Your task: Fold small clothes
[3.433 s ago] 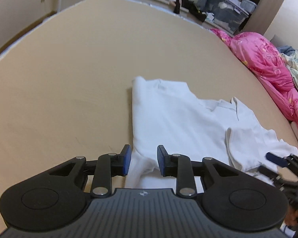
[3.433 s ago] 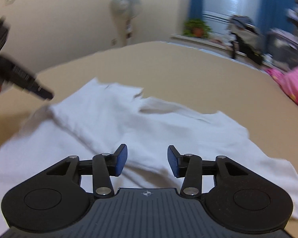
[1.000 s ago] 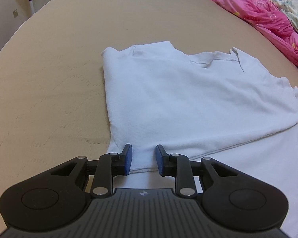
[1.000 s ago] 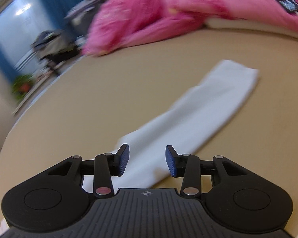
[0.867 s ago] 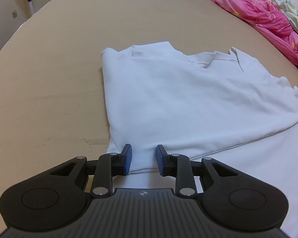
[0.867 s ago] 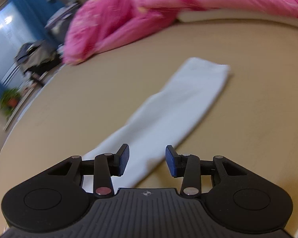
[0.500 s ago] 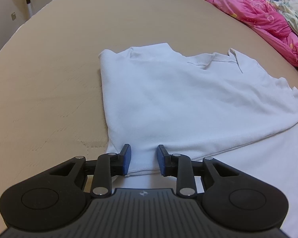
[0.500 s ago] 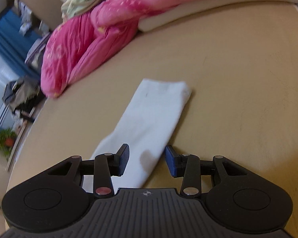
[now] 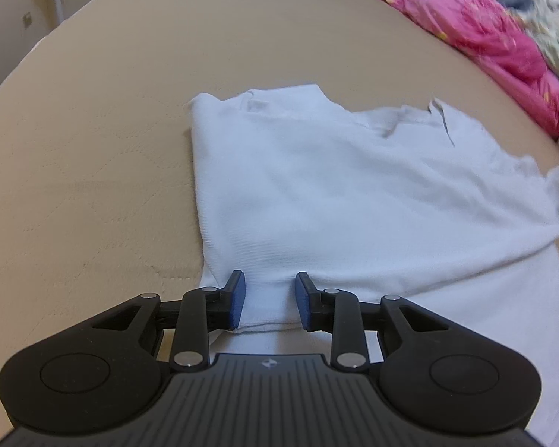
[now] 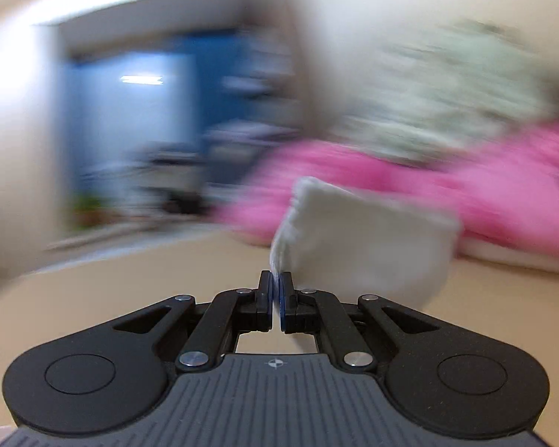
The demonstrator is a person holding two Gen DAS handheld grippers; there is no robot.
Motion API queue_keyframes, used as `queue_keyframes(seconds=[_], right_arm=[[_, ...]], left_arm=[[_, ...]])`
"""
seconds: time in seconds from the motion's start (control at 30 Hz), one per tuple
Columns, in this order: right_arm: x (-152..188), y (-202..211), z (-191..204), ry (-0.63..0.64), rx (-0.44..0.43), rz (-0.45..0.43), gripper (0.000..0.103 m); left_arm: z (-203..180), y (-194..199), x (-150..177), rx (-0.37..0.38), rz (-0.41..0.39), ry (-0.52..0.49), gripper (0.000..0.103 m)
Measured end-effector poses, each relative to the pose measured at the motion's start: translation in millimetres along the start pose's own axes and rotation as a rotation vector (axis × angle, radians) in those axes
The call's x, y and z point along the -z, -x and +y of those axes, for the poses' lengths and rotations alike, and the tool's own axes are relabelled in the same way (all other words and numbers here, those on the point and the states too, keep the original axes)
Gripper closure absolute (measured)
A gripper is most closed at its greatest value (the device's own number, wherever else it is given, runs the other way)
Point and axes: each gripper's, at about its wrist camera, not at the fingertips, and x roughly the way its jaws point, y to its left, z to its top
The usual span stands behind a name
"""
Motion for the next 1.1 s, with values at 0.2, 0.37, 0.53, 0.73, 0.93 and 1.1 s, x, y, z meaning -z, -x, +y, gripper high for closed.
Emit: queue_keyframes(seconds=[0.2,0.37,0.53,0.73,0.93,1.1], right_arm=[[76,41,209,-0.088,-0.672,0.388,0.079],[148,67,269,0.132,-0.781,0.77,0.074],[115,102,209,0.285,-0.733,0.72,0.068],[76,148,122,0.316,-0.549,0.65,0.062],[80,170,55,0.18,-0.351,0.651,0.061],[93,168,33,0.106,-0.262,0.69,0.061]], left_arm=[[34,26,-12,0.012,-0.094,0.188,0.073],[67,36,-17,0.088,-0.134,0.362,0.074],[65,31,-17,0.215,-0.138,0.38,0.077],[42,-3,-15,0.188,-0.068,0.324,0.077],[32,12,-14,0.148,-0.145,0.268,0.102],[41,53,-10,0.024,-0.23,0.277,0.1]])
